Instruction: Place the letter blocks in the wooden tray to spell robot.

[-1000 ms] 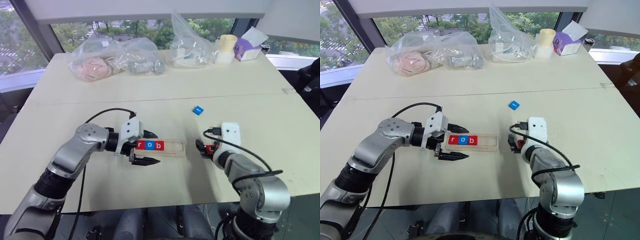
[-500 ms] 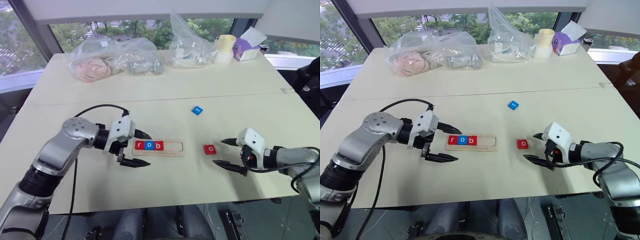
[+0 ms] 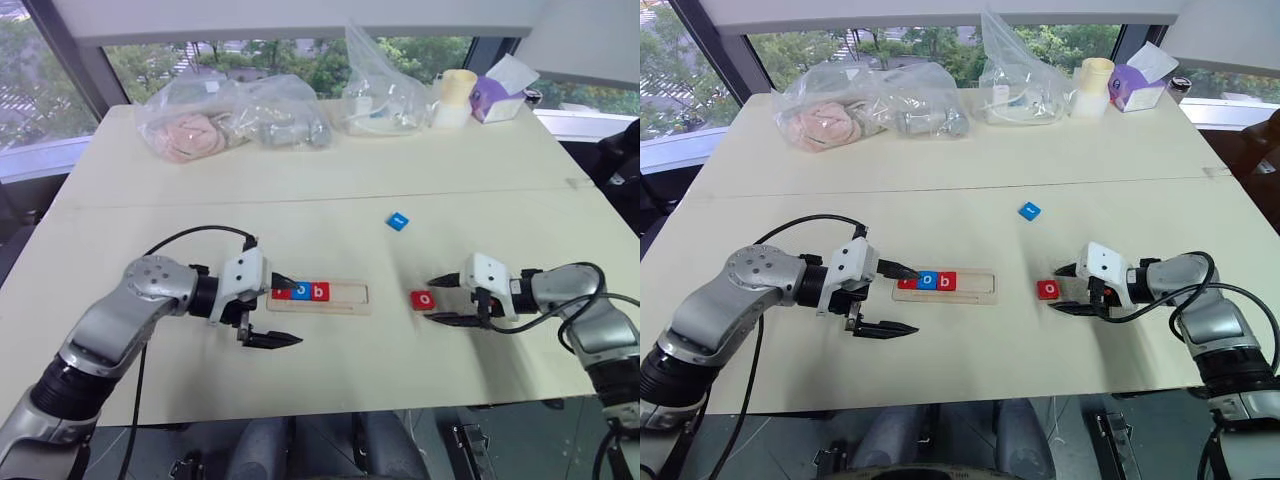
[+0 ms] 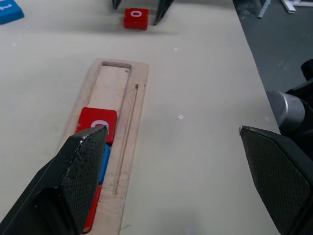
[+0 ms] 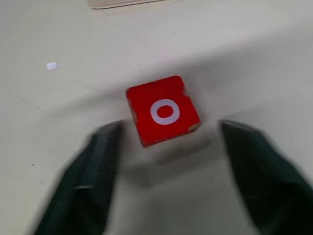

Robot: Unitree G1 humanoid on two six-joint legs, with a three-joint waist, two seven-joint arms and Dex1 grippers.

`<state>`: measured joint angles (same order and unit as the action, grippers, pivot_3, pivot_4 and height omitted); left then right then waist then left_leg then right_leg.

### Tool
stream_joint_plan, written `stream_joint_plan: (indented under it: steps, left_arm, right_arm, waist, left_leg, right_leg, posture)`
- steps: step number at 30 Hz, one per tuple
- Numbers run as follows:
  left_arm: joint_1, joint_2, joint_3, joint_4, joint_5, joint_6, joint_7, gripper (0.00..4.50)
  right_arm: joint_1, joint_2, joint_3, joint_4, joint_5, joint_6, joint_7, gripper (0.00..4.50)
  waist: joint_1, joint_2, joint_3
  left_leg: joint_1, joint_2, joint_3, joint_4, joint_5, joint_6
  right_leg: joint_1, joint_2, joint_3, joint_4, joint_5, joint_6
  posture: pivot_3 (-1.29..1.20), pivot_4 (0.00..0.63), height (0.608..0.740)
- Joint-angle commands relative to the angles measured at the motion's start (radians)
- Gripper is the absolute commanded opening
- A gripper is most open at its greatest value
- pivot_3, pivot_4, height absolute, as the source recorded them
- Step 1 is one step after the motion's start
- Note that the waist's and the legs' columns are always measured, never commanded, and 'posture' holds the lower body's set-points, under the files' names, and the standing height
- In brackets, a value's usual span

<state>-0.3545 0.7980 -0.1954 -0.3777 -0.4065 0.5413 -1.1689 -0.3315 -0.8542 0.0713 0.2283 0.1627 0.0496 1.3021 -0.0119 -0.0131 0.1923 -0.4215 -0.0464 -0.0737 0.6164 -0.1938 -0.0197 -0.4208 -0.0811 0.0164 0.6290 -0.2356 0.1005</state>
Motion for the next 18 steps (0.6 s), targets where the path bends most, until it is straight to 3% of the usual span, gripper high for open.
stream_joint_plan:
  steps: [1, 8, 12, 18]
  left_arm:
    - [0.003, 0.021, 0.039, -0.026, -0.007, 0.001, 0.012, 4.5]
    - [-0.025, 0.026, 0.032, 0.007, 0.007, 0.0, 0.02, 4.5]
    - [-0.043, 0.043, 0.048, 0.023, 0.002, 0.007, 0.016, 4.5]
    - [-0.029, 0.082, 0.06, 0.017, -0.005, 0.017, 0.006, 4.5]
  right_arm:
    - [-0.02, 0.009, -0.016, -0.043, 0.033, 0.026, -0.001, 1.08]
    - [-0.03, 0.026, -0.015, -0.154, 0.067, 0.136, -0.02, 1.08]
    - [-0.103, 0.067, 0.015, -0.329, 0.119, 0.328, -0.064, 1.08]
    - [-0.185, 0.121, 0.151, -0.381, 0.011, 0.375, -0.141, 1.08]
  waist:
    - [0.0, 0.0, 0.0]
    - [0.001, 0.0, 0.0]
    - [-0.005, 0.0, 0.0]
    - [0.003, 0.0, 0.0]
  left_leg:
    - [0.0, 0.0, 0.0, 0.0, 0.0, 0.0]
    - [0.0, 0.0, 0.0, 0.0, 0.0, 0.0]
    - [0.0, 0.0, 0.0, 0.0, 0.0, 0.0]
    - [-0.001, 0.001, -0.001, 0.0, 0.0, 0.0]
  right_leg:
    - [0.0, 0.0, 0.0, 0.0, 0.0, 0.0]
    - [0.0, 0.0, 0.0, 0.0, 0.0, 0.0]
    - [-0.001, 0.0, 0.001, 0.001, 0.0, 0.0]
    - [-0.002, 0.001, 0.0, 0.001, 0.0, 0.0]
  posture:
    - [0.0, 0.15, 0.74]
    - [0.0, 0.15, 0.74]
    - [0.0, 0.15, 0.74]
    - [0.0, 0.15, 0.74]
